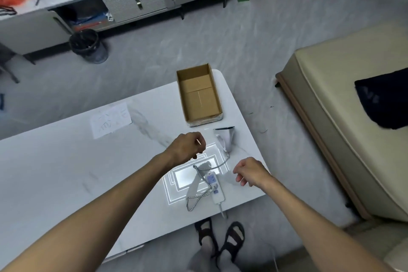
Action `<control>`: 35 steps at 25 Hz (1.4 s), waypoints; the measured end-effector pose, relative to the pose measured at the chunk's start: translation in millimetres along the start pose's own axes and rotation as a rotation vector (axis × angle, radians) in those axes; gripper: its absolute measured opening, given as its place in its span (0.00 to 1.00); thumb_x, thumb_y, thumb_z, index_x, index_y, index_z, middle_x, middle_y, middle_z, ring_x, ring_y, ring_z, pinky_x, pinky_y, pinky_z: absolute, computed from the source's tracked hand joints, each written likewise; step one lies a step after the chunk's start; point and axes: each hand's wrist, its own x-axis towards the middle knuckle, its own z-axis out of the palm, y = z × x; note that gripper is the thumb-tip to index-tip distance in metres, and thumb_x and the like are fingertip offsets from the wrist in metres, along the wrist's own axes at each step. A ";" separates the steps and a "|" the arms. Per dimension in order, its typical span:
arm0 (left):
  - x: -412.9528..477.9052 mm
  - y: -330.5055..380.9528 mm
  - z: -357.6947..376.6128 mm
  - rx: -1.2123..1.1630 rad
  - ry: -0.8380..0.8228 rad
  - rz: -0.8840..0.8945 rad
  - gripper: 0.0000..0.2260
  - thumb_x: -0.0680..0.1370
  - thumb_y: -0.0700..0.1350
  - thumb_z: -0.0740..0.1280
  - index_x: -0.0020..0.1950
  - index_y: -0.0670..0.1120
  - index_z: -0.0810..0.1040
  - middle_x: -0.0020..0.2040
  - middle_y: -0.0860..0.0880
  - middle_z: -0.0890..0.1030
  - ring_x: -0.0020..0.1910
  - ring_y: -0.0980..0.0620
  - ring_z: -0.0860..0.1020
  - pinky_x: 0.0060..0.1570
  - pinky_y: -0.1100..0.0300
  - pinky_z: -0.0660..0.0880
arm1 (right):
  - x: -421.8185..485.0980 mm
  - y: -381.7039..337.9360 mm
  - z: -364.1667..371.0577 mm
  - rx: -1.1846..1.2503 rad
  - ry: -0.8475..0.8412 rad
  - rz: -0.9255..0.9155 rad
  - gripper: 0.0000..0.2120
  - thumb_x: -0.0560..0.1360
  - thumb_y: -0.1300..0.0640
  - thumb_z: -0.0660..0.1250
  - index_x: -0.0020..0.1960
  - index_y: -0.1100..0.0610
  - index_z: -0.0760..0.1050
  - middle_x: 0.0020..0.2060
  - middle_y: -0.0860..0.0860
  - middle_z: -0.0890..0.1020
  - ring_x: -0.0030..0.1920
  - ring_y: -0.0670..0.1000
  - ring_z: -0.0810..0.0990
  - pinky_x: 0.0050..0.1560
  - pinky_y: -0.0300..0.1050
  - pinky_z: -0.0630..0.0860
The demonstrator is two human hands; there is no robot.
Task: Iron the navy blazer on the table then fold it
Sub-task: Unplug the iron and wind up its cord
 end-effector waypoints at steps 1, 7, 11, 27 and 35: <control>2.6 -15.2 14.5 0.011 0.025 -0.011 0.04 0.78 0.40 0.64 0.47 0.48 0.78 0.45 0.47 0.84 0.38 0.49 0.81 0.40 0.59 0.76 | 11.1 12.5 11.9 0.010 -0.019 0.007 0.08 0.75 0.62 0.62 0.48 0.62 0.79 0.33 0.54 0.83 0.27 0.49 0.78 0.25 0.37 0.68; 37.3 -127.5 121.9 0.113 0.070 -0.056 0.11 0.78 0.36 0.62 0.55 0.49 0.79 0.56 0.50 0.83 0.53 0.48 0.79 0.50 0.60 0.72 | 91.8 80.2 84.9 0.012 -0.057 0.037 0.07 0.76 0.58 0.63 0.46 0.60 0.79 0.34 0.53 0.83 0.29 0.49 0.79 0.30 0.39 0.73; 83.2 -190.3 162.6 0.306 0.007 0.164 0.16 0.78 0.37 0.63 0.64 0.47 0.79 0.61 0.46 0.81 0.60 0.44 0.76 0.56 0.55 0.73 | 136.8 94.8 125.5 -0.051 0.037 0.049 0.16 0.70 0.45 0.68 0.41 0.60 0.78 0.34 0.53 0.84 0.35 0.55 0.83 0.40 0.50 0.80; 189.8 -230.7 175.7 0.432 -0.355 0.600 0.22 0.75 0.40 0.72 0.68 0.48 0.76 0.63 0.45 0.74 0.55 0.47 0.77 0.51 0.60 0.69 | 146.0 104.1 219.9 0.209 0.508 0.108 0.09 0.73 0.51 0.70 0.46 0.55 0.74 0.38 0.50 0.81 0.40 0.50 0.78 0.40 0.48 0.75; 206.9 -234.8 188.4 0.337 -0.370 0.646 0.17 0.71 0.43 0.77 0.59 0.47 0.83 0.58 0.48 0.81 0.56 0.46 0.79 0.51 0.64 0.68 | 149.2 103.0 219.5 0.453 0.528 0.178 0.10 0.72 0.54 0.71 0.45 0.58 0.74 0.33 0.53 0.83 0.34 0.50 0.83 0.37 0.47 0.78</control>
